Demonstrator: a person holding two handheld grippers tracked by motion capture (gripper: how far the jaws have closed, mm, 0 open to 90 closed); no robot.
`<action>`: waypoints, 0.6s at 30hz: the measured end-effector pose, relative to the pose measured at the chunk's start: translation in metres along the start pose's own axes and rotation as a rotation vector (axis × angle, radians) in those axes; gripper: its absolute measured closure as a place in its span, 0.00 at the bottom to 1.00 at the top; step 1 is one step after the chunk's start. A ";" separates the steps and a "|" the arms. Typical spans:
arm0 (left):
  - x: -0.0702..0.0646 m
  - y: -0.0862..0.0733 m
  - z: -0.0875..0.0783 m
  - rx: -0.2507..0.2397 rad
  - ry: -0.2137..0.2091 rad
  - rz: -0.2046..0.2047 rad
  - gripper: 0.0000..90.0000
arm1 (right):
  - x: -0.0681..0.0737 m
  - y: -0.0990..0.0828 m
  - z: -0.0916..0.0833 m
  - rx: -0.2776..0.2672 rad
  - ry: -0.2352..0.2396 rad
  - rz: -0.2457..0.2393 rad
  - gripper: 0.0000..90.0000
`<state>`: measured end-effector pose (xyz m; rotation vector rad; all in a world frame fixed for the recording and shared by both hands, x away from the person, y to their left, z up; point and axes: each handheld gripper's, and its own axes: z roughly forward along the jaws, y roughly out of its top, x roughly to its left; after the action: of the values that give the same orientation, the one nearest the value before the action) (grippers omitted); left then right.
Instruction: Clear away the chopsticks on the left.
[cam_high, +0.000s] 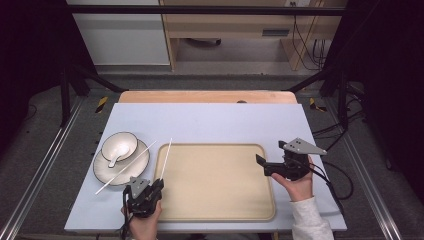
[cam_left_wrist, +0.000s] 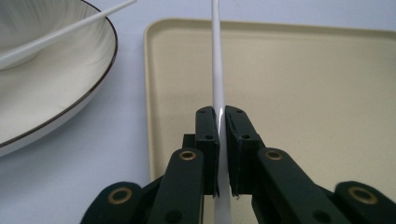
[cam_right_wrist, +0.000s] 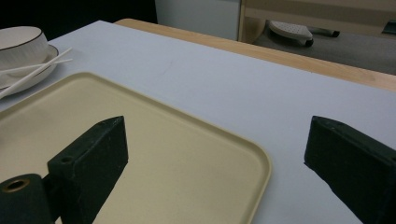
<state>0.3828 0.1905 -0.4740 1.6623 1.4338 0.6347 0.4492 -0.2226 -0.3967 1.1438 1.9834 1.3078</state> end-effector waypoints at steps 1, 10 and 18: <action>0.000 -0.001 0.002 0.002 0.003 -0.001 0.93 | 0.000 0.000 0.000 0.001 0.000 -0.001 0.07; 0.002 -0.005 0.013 0.043 0.018 -0.009 0.93 | 0.000 0.000 0.001 0.002 0.000 -0.004 0.07; 0.003 -0.001 0.017 0.094 0.027 0.000 0.93 | 0.001 -0.001 0.003 0.010 0.004 -0.011 0.07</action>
<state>0.3963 0.1892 -0.4841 1.7317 1.5035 0.5998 0.4510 -0.2208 -0.3991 1.1350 1.9984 1.2967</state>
